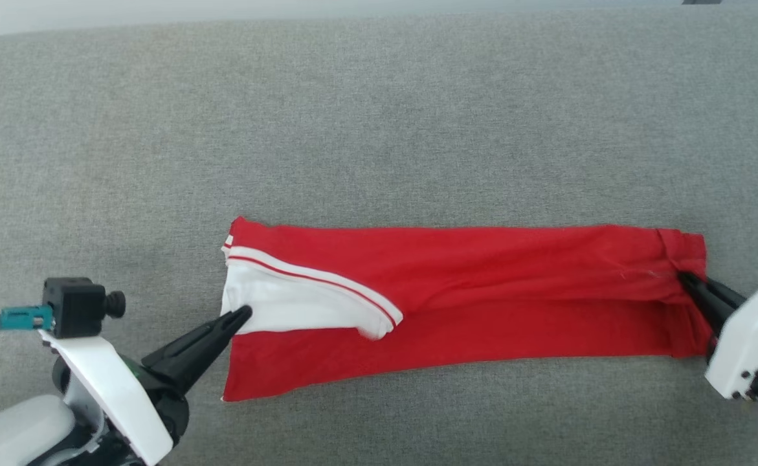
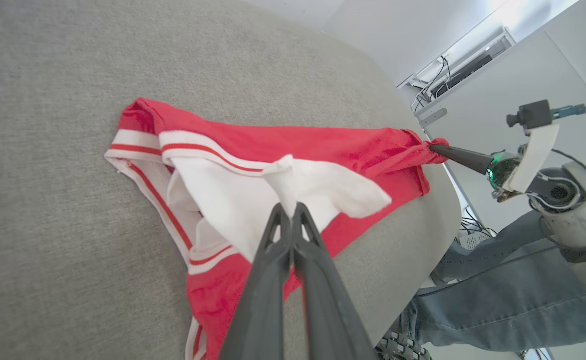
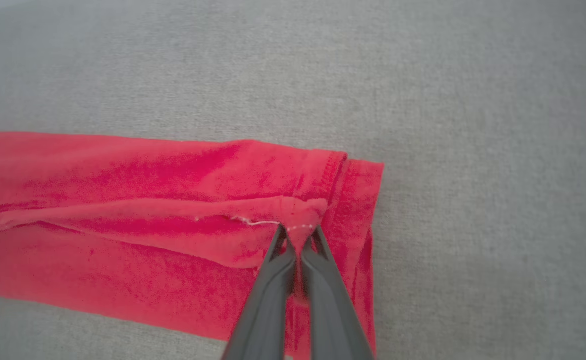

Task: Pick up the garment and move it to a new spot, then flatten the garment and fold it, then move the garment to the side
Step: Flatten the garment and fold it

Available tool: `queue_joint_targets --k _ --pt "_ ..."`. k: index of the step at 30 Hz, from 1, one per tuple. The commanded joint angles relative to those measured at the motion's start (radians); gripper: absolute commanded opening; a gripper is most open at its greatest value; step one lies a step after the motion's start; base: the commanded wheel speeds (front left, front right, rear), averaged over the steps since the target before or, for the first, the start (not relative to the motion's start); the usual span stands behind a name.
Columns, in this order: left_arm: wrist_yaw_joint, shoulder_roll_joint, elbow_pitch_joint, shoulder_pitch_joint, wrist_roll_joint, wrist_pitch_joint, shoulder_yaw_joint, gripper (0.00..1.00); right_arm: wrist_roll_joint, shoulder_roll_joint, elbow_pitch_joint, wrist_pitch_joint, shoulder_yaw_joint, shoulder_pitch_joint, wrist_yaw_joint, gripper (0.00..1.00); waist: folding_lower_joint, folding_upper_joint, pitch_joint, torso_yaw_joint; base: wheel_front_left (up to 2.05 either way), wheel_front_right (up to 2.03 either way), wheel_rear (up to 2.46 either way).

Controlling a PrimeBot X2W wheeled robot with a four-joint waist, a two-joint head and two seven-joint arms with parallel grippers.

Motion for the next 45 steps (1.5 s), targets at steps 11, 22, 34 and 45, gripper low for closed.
queue_joint_targets --k 11,22,34,45 --pt "0.002 -0.154 0.221 0.132 0.071 -0.007 0.095 0.0 -0.073 0.093 0.143 -0.081 -0.068 -0.029 0.0 0.0 0.0 0.0 0.034 -0.004 0.0 0.0 0.0" --pt "0.002 -0.246 0.323 0.198 0.226 -0.006 0.232 1.0 -0.045 0.077 0.164 -0.123 -0.078 -0.027 0.0 1.0 0.0 0.0 0.018 0.011 0.0 0.0 0.0" --pt "0.002 -0.463 0.368 0.449 0.436 -0.006 0.616 1.0 -0.032 0.098 0.282 -0.051 -0.186 0.018 0.0 1.0 0.0 0.0 -0.057 0.12 0.0 0.0 0.0" --pt "0.002 -0.657 0.366 0.586 0.941 -0.006 0.987 1.0 0.003 0.082 0.414 -0.018 -0.178 -0.013 0.0 1.0 0.0 0.0 -0.109 0.18 0.0 0.0 0.0"
